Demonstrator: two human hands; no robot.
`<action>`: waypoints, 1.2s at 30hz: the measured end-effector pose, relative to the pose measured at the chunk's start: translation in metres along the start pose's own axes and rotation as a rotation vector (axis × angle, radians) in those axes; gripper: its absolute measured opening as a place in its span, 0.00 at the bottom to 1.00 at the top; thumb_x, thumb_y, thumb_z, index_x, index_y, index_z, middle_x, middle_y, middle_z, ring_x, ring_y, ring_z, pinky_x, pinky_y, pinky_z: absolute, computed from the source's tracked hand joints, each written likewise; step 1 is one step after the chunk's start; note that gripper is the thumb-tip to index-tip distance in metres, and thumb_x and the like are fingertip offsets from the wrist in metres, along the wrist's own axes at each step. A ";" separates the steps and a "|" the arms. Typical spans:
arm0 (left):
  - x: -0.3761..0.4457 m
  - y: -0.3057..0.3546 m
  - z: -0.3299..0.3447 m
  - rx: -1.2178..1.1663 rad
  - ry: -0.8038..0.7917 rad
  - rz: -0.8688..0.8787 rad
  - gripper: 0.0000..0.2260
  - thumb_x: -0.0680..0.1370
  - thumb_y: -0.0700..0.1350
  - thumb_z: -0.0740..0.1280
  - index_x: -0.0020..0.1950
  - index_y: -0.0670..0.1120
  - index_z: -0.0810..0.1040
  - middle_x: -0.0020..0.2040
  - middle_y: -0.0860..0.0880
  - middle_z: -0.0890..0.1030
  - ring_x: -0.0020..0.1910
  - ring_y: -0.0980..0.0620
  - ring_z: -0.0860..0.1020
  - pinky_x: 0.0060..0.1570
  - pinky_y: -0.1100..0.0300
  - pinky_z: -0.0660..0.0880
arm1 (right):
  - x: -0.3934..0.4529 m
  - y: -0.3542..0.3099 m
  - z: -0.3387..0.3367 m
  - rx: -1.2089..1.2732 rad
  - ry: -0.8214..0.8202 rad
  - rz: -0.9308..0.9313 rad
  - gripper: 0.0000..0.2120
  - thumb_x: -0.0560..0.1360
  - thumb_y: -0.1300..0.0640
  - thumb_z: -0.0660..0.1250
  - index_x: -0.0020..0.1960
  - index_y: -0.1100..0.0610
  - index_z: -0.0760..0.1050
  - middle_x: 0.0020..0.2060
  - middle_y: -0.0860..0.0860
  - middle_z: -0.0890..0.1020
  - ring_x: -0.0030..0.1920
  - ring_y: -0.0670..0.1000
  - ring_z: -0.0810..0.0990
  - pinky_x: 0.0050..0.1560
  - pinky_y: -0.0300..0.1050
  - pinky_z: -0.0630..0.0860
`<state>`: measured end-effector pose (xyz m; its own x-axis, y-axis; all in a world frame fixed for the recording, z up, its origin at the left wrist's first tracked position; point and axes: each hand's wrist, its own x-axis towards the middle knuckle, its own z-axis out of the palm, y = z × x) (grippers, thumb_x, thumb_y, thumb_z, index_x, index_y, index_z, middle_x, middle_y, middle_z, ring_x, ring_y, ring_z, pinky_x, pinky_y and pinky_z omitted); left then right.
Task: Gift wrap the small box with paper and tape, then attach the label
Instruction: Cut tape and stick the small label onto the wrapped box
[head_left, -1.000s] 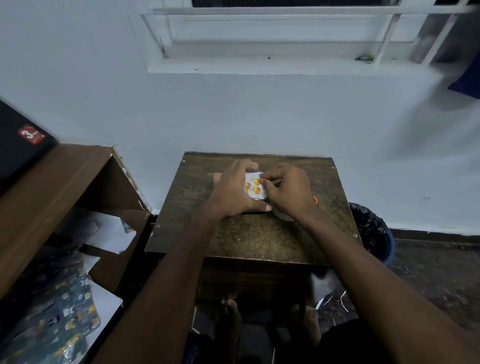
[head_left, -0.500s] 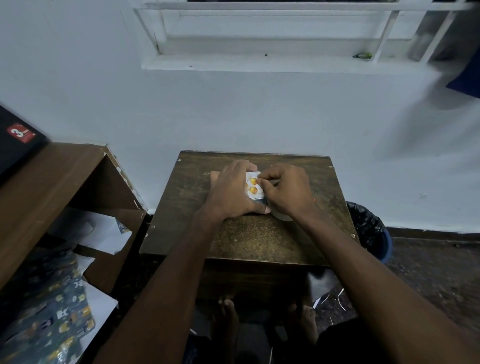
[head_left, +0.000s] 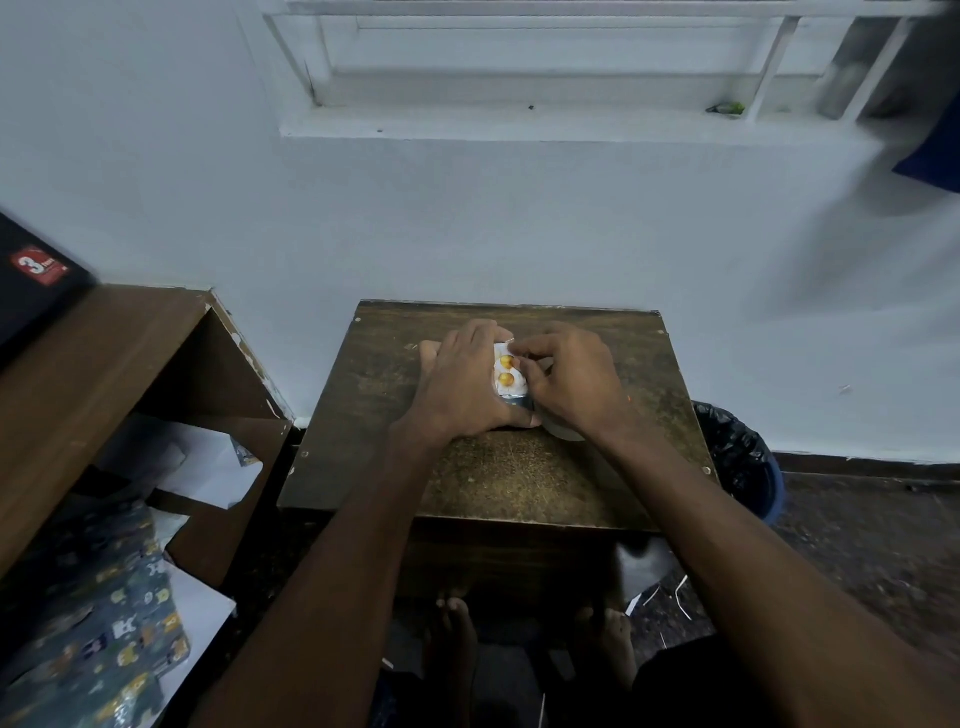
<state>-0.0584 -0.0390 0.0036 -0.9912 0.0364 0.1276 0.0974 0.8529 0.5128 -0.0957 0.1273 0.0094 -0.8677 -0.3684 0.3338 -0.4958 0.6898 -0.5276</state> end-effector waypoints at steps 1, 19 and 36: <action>0.000 0.000 0.000 0.004 -0.001 0.001 0.50 0.52 0.77 0.71 0.70 0.54 0.72 0.66 0.57 0.73 0.67 0.53 0.71 0.69 0.42 0.68 | 0.000 0.000 0.000 -0.001 0.004 -0.003 0.11 0.78 0.57 0.72 0.59 0.51 0.87 0.52 0.49 0.87 0.52 0.51 0.83 0.53 0.50 0.79; -0.001 0.004 -0.002 0.107 -0.011 -0.006 0.47 0.62 0.70 0.81 0.74 0.53 0.69 0.71 0.54 0.71 0.70 0.51 0.69 0.69 0.45 0.64 | 0.002 0.003 0.000 -0.035 -0.009 -0.027 0.11 0.78 0.57 0.71 0.58 0.51 0.87 0.50 0.49 0.87 0.50 0.51 0.83 0.47 0.44 0.74; -0.002 0.007 -0.006 0.203 -0.024 -0.011 0.44 0.64 0.66 0.81 0.76 0.55 0.68 0.83 0.51 0.59 0.79 0.48 0.60 0.71 0.46 0.57 | 0.002 0.001 -0.004 -0.038 -0.009 -0.028 0.10 0.78 0.54 0.71 0.57 0.49 0.87 0.51 0.46 0.87 0.49 0.48 0.83 0.47 0.48 0.80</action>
<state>-0.0549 -0.0361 0.0117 -0.9942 0.0371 0.1010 0.0689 0.9407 0.3321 -0.0982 0.1301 0.0127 -0.8538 -0.3932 0.3412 -0.5184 0.7019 -0.4884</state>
